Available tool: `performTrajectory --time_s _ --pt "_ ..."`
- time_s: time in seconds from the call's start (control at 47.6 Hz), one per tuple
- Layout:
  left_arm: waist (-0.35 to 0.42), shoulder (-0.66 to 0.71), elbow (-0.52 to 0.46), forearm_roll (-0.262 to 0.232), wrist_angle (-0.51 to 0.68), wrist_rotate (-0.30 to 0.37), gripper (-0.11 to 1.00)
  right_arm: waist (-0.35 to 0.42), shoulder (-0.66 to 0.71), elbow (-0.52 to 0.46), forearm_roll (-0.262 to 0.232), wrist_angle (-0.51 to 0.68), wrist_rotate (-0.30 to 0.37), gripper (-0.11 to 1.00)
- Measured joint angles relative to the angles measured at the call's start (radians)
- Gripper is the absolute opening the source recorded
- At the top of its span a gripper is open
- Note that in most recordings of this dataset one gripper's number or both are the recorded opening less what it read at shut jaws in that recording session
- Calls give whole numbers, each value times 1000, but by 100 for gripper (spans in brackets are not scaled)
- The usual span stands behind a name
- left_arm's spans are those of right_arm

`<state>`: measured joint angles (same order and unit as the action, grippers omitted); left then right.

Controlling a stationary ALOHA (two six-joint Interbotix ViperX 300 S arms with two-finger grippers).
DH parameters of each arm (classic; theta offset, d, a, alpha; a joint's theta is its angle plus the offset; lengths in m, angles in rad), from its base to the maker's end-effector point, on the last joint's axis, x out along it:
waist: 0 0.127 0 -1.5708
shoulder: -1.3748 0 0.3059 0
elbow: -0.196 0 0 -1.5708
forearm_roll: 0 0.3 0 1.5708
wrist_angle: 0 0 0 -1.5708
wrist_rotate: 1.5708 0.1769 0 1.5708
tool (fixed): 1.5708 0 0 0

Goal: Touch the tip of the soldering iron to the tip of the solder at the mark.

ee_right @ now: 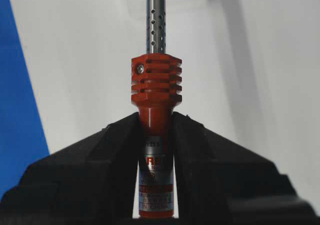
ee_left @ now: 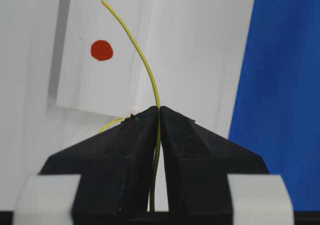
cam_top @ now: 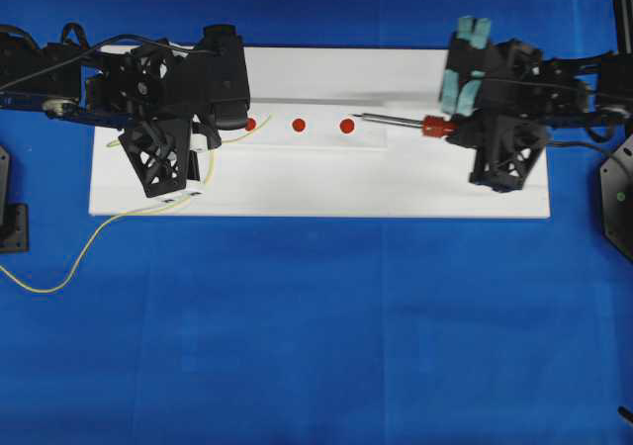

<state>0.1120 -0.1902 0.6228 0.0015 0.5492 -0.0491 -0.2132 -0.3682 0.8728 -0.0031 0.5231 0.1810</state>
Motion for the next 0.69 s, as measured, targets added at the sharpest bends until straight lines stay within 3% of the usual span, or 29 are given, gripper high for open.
performTrajectory --time_s 0.294,0.694 --pt "0 21 -28 -2 -6 0 2 -2 -23 14 -15 5 3 6" --pt "-6 187 -186 0 -6 11 2 0 -15 14 -25 3 3 6"
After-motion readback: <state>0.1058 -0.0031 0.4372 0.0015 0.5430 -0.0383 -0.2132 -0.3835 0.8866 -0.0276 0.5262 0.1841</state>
